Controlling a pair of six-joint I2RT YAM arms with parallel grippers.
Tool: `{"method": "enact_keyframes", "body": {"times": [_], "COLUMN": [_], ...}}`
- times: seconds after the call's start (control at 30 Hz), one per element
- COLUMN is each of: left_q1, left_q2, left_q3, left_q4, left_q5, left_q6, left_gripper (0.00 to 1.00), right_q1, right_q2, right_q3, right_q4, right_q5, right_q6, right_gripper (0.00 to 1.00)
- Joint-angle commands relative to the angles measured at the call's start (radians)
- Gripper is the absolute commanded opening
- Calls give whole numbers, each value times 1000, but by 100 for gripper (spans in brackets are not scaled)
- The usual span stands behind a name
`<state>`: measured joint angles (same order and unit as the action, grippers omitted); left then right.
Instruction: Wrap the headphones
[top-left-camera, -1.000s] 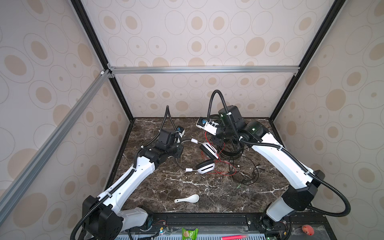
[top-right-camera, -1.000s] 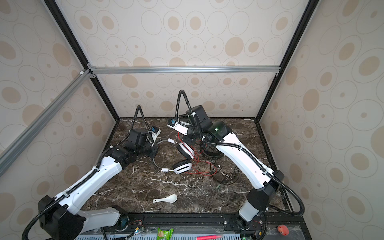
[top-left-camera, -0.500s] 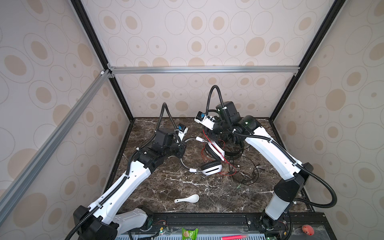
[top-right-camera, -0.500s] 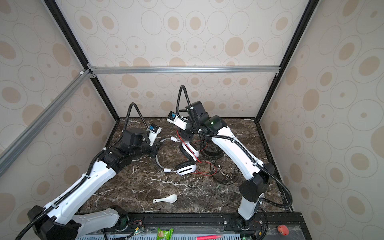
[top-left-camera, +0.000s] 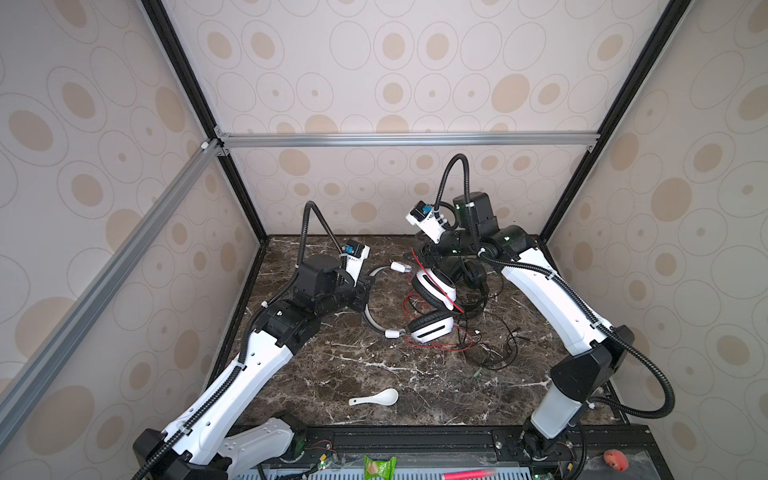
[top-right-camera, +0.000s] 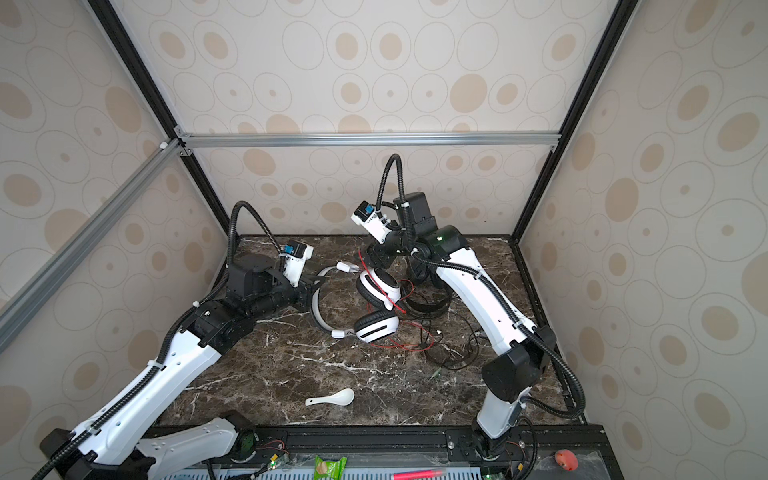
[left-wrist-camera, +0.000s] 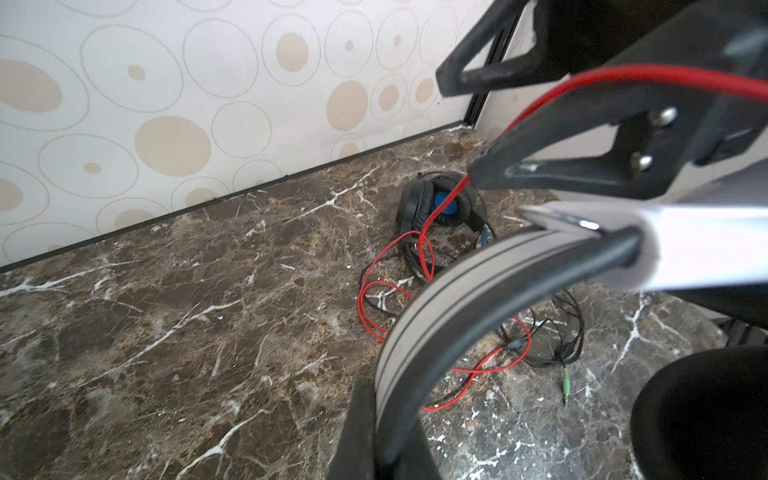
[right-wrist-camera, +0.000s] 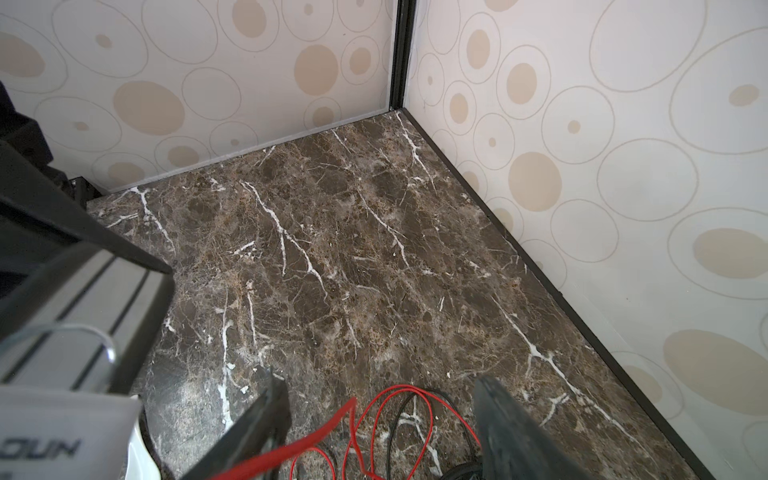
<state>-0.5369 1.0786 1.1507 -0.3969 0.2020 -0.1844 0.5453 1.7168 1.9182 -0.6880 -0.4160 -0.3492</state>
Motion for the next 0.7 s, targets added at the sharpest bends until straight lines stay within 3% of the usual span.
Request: {"method": "enact_keyframes", "body": {"times": [0.0,0.3,0.67], "left_q1": [-7,-7,-8], "left_q2": [-38,-54,-56], "left_q3": [50,62,122], "left_q4": [144,213,318], "left_q5": [59,74,42], "left_q6": [-89,-150,-237], "left_gripper": [0,0,0], "right_q1": [-9,-54,-70], "right_q2": [-36,-56,-97], "right_q3": [-16,-73,-228], "right_q4": [26,72,249], "right_q5": [-64,-143,-230], "right_q6": [29,60,166], "right_gripper": [74,80,83]}}
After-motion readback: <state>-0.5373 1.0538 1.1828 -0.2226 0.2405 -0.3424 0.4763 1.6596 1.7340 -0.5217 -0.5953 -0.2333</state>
